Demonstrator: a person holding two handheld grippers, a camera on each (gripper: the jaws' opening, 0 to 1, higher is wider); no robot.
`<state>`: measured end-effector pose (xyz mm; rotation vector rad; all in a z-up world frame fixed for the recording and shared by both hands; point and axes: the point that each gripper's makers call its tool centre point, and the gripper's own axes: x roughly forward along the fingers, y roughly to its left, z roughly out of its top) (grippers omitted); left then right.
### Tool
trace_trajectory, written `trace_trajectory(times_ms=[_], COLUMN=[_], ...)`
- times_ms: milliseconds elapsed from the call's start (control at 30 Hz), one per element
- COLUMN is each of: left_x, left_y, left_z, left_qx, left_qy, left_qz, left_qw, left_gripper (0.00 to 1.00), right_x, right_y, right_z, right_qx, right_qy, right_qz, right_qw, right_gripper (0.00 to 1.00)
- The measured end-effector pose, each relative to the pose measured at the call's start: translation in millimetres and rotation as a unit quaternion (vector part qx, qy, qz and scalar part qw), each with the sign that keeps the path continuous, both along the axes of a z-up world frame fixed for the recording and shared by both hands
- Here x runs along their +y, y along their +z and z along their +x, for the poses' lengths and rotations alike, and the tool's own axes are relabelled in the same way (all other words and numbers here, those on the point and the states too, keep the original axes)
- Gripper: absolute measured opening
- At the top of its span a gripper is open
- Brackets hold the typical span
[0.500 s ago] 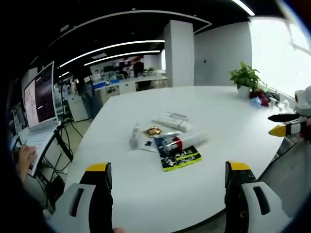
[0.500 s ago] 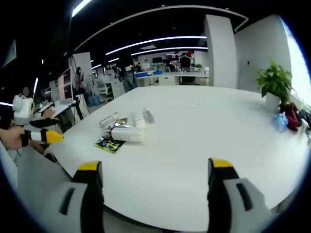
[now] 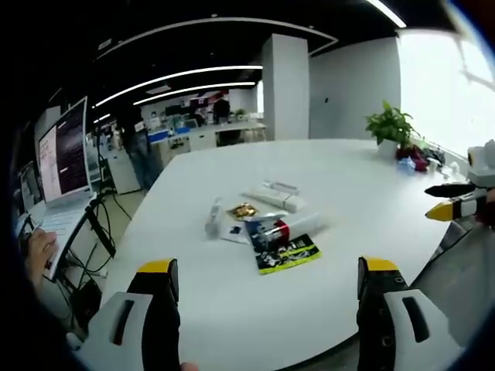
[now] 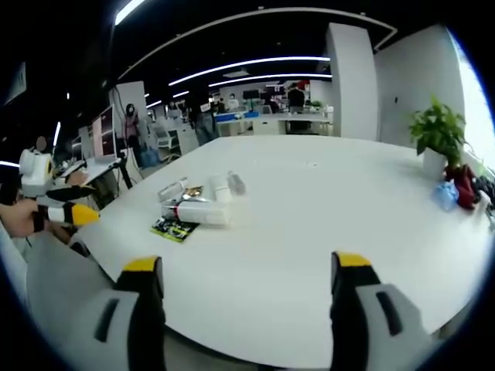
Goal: Arrange the skincare products in the storage area until every visible bottle or jar stands upright without overlapping.
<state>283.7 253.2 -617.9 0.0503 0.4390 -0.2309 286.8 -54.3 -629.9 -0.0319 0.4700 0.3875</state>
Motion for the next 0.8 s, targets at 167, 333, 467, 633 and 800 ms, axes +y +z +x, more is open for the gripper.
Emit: trace_trajectory(times_ms=[167,333,467,633,800], left_x=[-0.3,-1.3,-1.5,-0.5,1.3], left_y=[0.1,0.1,0.9,2.7,2.5], left_z=[-0.3,-0.6,-0.6,-0.6,-0.1], left_qx=[0.000,0.001,-0.001,-0.006,-0.004], left_qy=[-0.002,-0.004,-0.007,-0.005,-0.003], left_qz=[-0.002,-0.003,-0.003,-0.003,-0.011], left_qw=[1.0000,1.0000,1.0000,1.0000,0.9999], left_gripper=[0.94,0.93,0.93,0.93,0.93], right_x=[0.2,-0.4,-0.4,1.3,2.5], right_y=[0.3,0.4,-0.3,-2.2,0.0], right_z=[0.3,1.1,1.8,2.2,10.5], right_qx=[0.002,0.005,0.010,0.021,0.016], right_qy=[-0.002,-0.005,-0.006,-0.003,-0.001], right_qz=[0.004,0.009,0.012,0.007,0.006], right_qw=[1.0000,0.9999,0.9999,0.9997,0.9999], right_gripper=[0.91,0.91,0.91,0.91,0.91])
